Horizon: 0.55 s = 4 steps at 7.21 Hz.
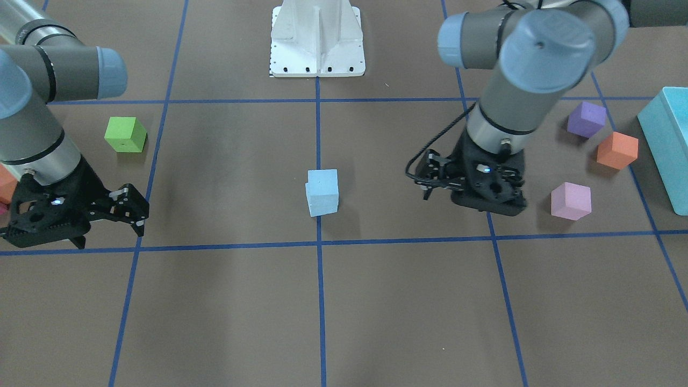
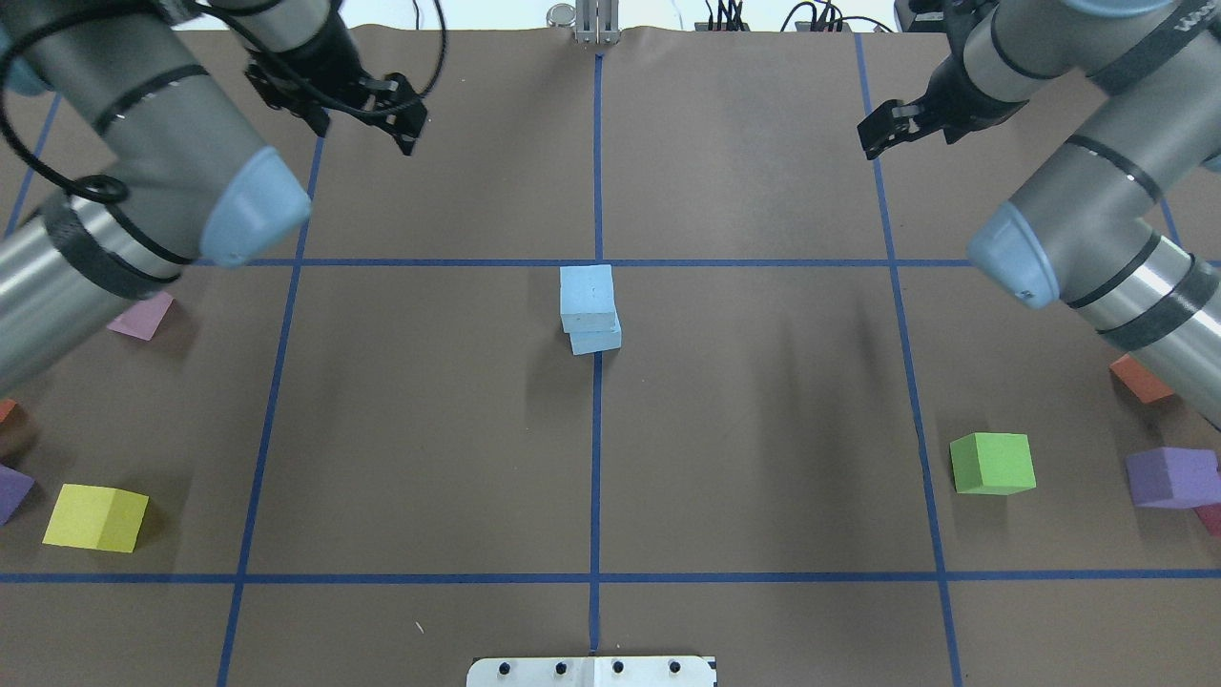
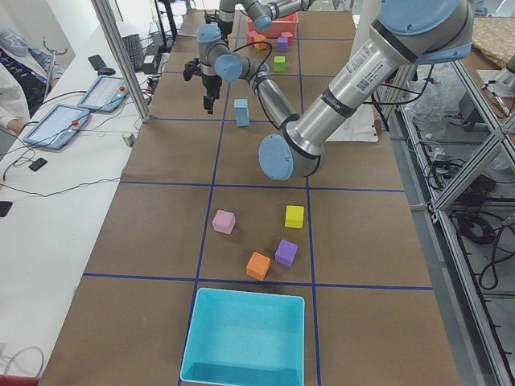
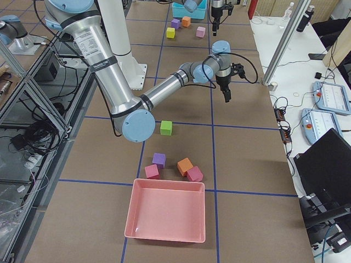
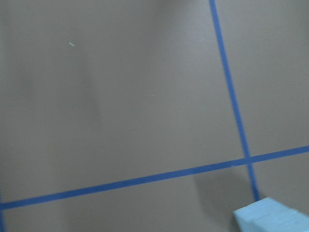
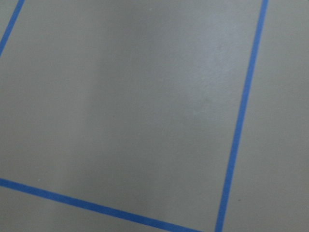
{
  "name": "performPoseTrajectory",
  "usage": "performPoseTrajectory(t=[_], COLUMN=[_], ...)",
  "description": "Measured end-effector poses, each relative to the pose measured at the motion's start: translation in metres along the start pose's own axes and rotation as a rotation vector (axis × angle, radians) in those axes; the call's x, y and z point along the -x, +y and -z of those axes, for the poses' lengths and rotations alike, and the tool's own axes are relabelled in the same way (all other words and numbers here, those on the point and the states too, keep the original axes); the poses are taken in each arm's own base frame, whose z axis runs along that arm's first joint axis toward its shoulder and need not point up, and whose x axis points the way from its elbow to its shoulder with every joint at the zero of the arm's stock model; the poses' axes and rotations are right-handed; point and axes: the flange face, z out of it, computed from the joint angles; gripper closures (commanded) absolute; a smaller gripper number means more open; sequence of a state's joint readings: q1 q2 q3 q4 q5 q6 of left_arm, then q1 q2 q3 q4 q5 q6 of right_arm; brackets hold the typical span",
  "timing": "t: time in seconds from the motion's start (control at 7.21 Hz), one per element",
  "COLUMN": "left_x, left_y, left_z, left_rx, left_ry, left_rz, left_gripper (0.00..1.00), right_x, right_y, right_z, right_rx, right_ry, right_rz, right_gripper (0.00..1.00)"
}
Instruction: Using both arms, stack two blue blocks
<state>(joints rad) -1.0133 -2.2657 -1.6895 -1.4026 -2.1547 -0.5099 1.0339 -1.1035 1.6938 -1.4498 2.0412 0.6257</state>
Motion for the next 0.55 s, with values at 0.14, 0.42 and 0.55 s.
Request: performPoseTrajectory(t=[0.14, 0.42, 0.55], left_x=[0.067, 0.197, 0.266], left_y=[0.007, 0.024, 0.038], left_z=[0.017, 0.035, 0.038], left_rx=[0.003, 0.036, 0.072], left_ry=[-0.018, -0.043, -0.038], left_rz=[-0.065, -0.128, -0.123], left_gripper=[0.0, 0.0, 0.0], right_x=[-0.029, -0.113, -0.167], right_y=[0.007, 0.045, 0.07], right_z=[0.01, 0.033, 0.047], right_rx=[0.0, 0.028, 0.047], right_ry=[0.004, 0.004, 0.002], right_rz=[-0.014, -0.106, -0.187], right_gripper=[0.0, 0.0, 0.0])
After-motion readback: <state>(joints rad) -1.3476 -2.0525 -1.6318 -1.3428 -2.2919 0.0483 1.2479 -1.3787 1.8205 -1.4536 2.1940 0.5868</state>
